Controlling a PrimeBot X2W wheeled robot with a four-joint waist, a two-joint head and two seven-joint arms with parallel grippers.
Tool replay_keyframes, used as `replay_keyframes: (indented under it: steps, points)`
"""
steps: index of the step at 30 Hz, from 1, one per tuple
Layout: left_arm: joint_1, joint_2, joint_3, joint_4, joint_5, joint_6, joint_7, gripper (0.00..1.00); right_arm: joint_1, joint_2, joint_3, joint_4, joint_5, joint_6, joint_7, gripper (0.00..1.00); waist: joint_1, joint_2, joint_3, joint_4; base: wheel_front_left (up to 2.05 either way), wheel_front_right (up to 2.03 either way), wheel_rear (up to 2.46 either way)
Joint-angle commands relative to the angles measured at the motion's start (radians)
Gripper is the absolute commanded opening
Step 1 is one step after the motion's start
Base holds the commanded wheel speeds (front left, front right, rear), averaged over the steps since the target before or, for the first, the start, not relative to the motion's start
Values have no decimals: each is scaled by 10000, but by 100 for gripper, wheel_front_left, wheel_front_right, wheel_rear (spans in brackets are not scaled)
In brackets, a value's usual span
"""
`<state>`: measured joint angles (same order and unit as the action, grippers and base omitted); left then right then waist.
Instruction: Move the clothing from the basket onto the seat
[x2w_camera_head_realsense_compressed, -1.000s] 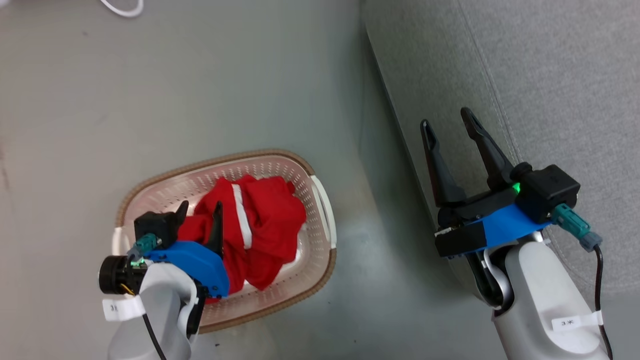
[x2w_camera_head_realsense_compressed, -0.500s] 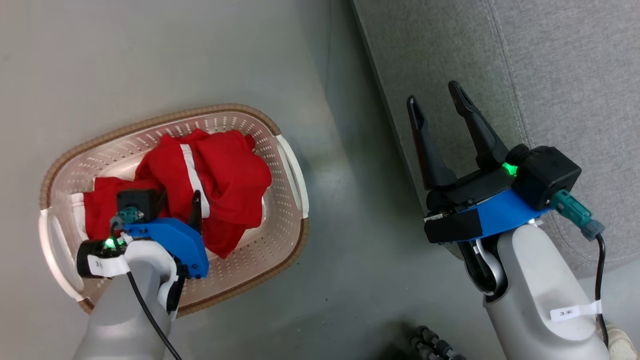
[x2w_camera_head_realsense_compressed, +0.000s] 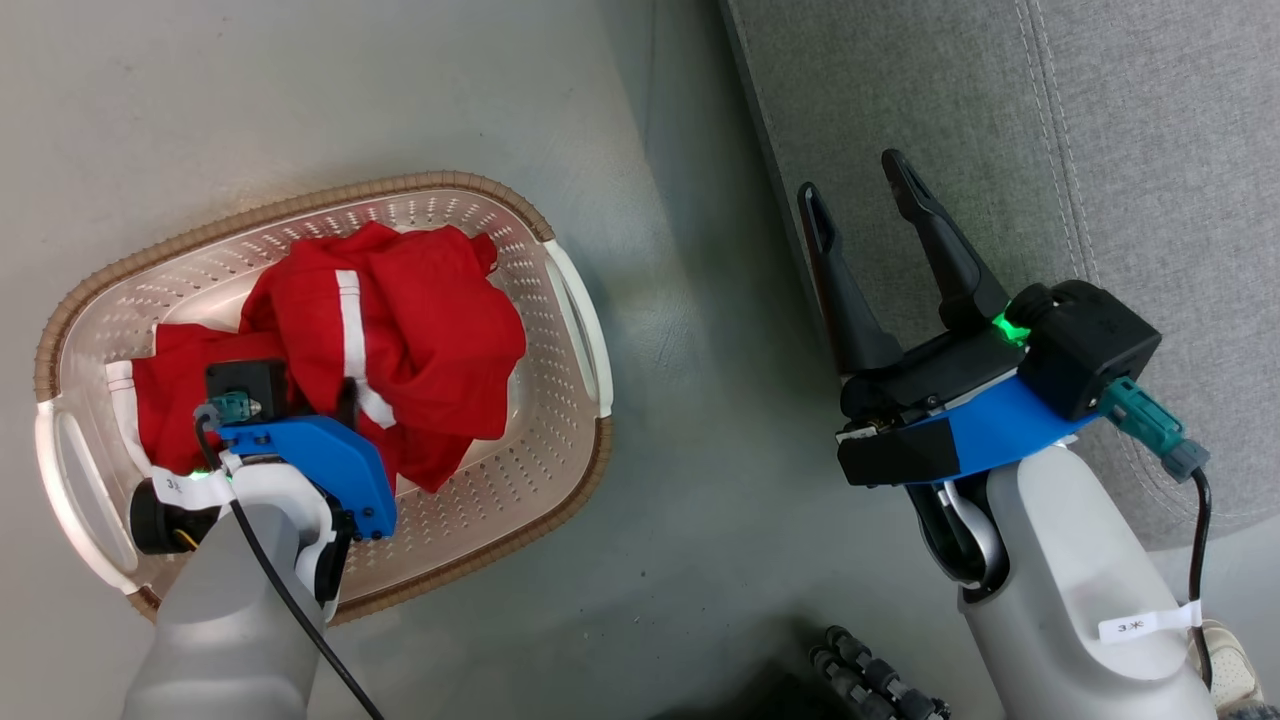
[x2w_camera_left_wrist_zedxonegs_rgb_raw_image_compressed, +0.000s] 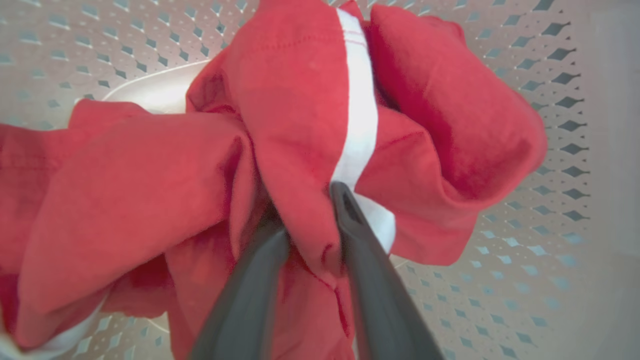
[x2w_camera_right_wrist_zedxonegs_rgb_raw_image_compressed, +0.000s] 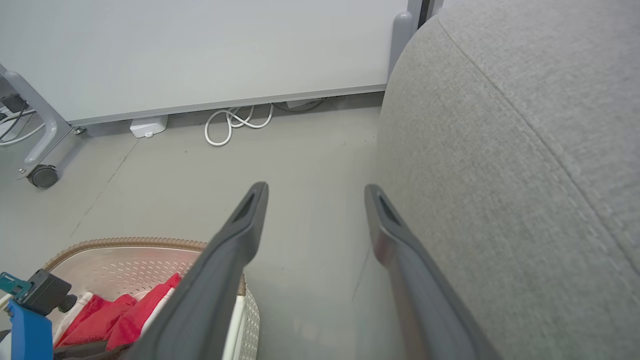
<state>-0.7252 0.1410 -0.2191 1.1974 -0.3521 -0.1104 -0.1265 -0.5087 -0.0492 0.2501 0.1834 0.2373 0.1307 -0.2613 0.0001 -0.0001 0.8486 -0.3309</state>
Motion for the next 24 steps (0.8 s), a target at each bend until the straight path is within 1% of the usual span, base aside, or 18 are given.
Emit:
replay_keyframes:
  steps: [1, 18, 24]
  points:
    - [-253, 70, -51, 89, -71, -55, -62, 0, -167, -21, 30, -23, 76, 3, -52, 100, -1, 1, 8, -5, 0, 0, 0]
    - [-525, 188, -364, 511, -420, -207, -103, 0, -281, -21, 89, 110, 199, 3, -54, 100, -1, 1, -162, 32, 0, 0, 0]
    - [-465, 150, -453, 607, -605, -193, -158, 0, -303, -20, 46, 278, 212, 3, -55, 100, -1, 1, -519, 133, 0, 0, 0]
